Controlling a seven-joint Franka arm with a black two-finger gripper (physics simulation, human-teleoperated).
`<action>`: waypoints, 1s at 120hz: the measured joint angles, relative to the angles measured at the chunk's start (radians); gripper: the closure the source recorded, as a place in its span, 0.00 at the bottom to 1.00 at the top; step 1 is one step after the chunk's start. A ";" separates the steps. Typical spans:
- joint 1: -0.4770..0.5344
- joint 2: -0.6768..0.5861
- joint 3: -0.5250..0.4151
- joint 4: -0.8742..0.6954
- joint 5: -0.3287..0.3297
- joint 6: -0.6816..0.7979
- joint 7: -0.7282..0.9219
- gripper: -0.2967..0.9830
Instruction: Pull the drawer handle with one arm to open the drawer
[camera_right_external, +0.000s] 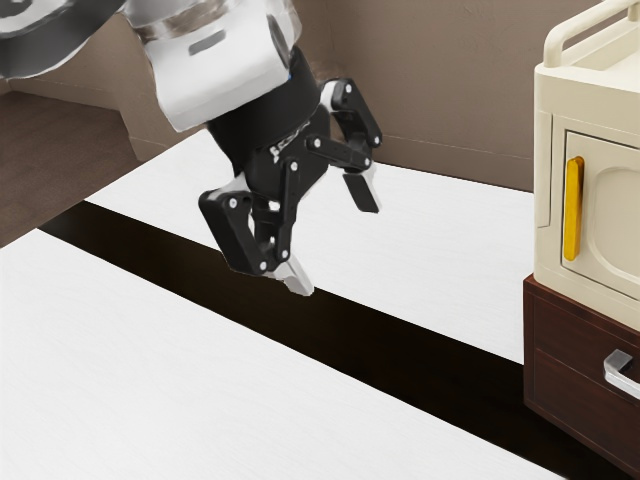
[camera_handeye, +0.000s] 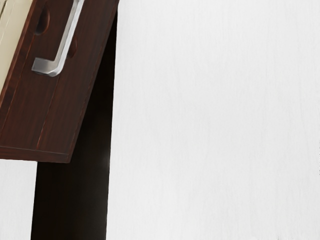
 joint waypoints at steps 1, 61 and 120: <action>-0.002 -0.004 -0.001 -0.013 0.001 0.007 0.007 0.23; -0.096 0.189 -0.145 -0.281 0.043 0.609 0.152 0.36; -0.169 0.392 -0.139 -0.197 0.255 0.767 0.067 0.59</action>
